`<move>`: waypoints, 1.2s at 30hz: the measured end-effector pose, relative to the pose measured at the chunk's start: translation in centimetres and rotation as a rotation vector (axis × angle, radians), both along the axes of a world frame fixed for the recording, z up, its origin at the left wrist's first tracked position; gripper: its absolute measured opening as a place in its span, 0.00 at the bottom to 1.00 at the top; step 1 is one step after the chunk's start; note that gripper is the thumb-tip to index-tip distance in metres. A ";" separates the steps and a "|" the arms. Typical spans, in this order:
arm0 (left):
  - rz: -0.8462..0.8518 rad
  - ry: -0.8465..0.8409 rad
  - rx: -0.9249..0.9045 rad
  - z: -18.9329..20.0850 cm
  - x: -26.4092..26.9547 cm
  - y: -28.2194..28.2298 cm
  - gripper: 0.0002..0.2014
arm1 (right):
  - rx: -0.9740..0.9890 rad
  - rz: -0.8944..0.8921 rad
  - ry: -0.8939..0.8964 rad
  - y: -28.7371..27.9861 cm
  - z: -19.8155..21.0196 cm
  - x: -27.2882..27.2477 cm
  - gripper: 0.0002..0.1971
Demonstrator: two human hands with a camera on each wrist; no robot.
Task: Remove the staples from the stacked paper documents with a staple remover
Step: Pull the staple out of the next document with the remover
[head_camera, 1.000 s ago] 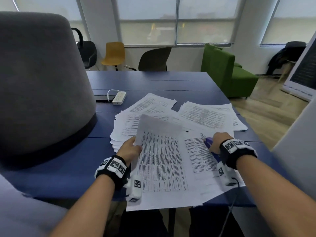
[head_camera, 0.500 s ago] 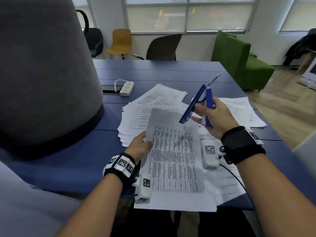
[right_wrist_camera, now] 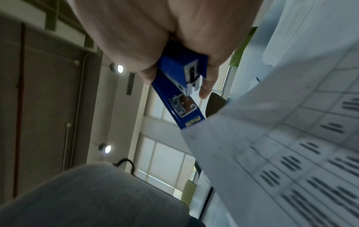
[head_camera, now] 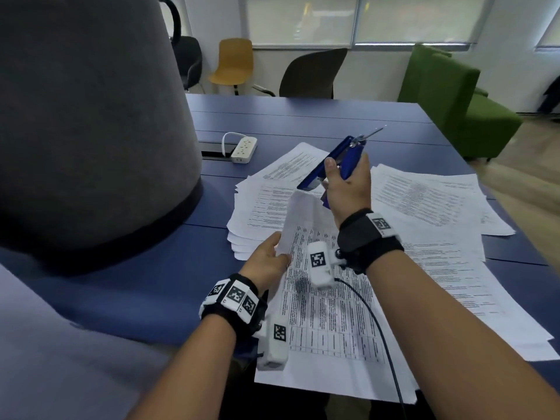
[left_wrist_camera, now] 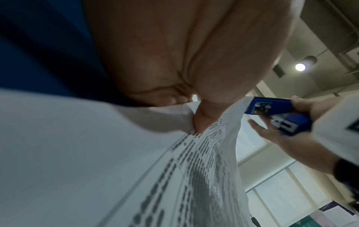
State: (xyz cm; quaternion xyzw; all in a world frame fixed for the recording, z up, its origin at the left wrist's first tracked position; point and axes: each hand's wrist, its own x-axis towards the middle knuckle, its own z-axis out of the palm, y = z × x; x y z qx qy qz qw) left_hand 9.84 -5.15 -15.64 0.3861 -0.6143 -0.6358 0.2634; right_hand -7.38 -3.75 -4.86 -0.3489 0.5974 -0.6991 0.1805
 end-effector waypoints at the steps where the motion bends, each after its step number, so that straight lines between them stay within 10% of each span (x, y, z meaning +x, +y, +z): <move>1: -0.009 0.002 -0.002 0.0 0.0 0.1 0.20 | 0.005 -0.008 0.008 -0.2 -0.2 0.4 0.09; 36: -0.045 -0.033 -0.027 0.4 0.0 0.5 0.21 | -0.051 -0.003 0.081 -2.8 0.3 0.6 0.14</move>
